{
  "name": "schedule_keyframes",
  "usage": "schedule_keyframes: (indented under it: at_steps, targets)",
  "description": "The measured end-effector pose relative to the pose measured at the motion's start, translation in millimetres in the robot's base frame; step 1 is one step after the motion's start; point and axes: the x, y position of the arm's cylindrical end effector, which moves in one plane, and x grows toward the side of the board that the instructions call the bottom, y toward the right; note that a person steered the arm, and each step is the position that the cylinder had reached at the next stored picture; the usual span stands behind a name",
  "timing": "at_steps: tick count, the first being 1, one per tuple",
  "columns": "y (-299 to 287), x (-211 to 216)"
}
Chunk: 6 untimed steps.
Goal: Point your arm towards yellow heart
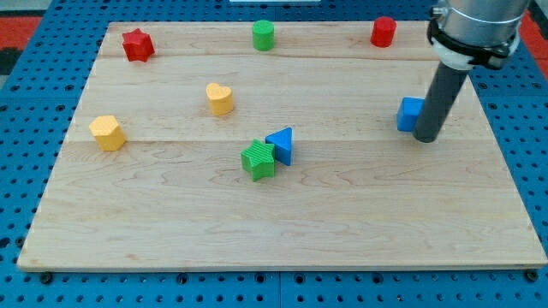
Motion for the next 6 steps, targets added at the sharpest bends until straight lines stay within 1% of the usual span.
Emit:
schedule_keyframes:
  at_steps: [1, 2, 3, 5, 6]
  targets:
    - [-46, 34]
    - [-72, 19]
    - [-74, -1]
    - [-74, -1]
    - [-76, -19]
